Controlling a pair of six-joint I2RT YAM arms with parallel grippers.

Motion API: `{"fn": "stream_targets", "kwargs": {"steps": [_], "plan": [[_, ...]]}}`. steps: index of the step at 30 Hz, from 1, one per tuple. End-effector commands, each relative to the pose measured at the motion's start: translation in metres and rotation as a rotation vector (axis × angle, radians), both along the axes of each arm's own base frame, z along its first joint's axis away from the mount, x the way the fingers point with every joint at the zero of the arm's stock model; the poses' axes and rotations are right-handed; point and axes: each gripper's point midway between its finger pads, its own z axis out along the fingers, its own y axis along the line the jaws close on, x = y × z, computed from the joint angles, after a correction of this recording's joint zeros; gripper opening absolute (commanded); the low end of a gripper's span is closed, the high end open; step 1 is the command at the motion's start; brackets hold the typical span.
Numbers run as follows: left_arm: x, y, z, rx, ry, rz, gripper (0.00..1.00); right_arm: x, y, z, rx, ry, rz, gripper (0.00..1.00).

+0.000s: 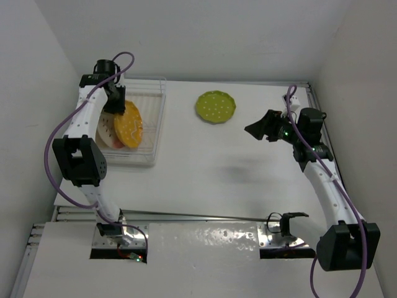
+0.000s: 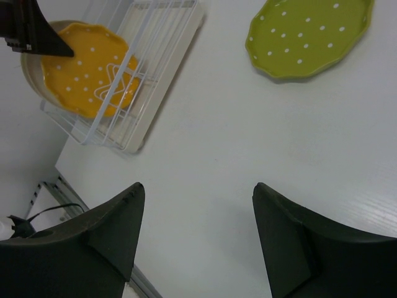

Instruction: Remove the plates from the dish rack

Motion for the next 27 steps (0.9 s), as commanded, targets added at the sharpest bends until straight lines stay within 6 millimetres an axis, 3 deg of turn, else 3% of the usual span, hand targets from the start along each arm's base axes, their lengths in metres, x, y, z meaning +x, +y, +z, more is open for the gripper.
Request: {"fn": "stream_targets", "kwargs": {"steps": [1,3,5,7,12,15,16,18,19,22,24,27], "plan": [[0.026,0.03,-0.006,0.058,-0.064,0.108,0.12,0.006,0.003,0.018,0.007,-0.072,0.013,0.7],[0.027,0.028,-0.007,0.05,-0.067,0.109,0.17,0.006,0.003,0.018,0.004,-0.074,0.014,0.72],[0.026,0.027,-0.006,0.042,-0.068,0.105,0.28,0.006,0.003,0.017,0.0,-0.072,0.014,0.73],[0.023,0.027,-0.007,0.042,-0.057,0.106,0.45,0.005,0.003,0.017,-0.001,-0.07,0.013,0.75],[0.018,0.03,-0.006,0.061,-0.049,0.11,0.49,0.002,0.003,0.012,0.003,-0.056,0.018,0.75],[0.016,0.031,-0.011,0.066,-0.042,0.113,0.38,0.0,0.004,0.012,0.003,-0.057,0.018,0.75],[0.015,0.03,-0.012,0.062,-0.039,0.109,0.22,0.0,0.004,0.012,0.004,-0.055,0.018,0.75],[0.014,0.025,-0.016,0.039,-0.029,0.101,0.04,-0.001,0.002,0.012,0.0,-0.06,0.013,0.75],[0.013,0.024,-0.016,0.031,-0.024,0.099,0.0,-0.002,0.002,0.01,-0.001,-0.057,0.011,0.75],[0.013,0.02,-0.01,0.008,-0.029,0.095,0.0,-0.005,0.002,0.009,-0.003,-0.058,0.009,0.75],[0.019,0.018,0.005,-0.004,-0.066,0.098,0.0,-0.006,0.001,0.008,-0.006,-0.06,0.005,0.75],[0.032,0.019,0.046,0.006,-0.167,0.092,0.0,-0.006,0.001,0.009,-0.006,-0.065,0.003,0.75]]}}
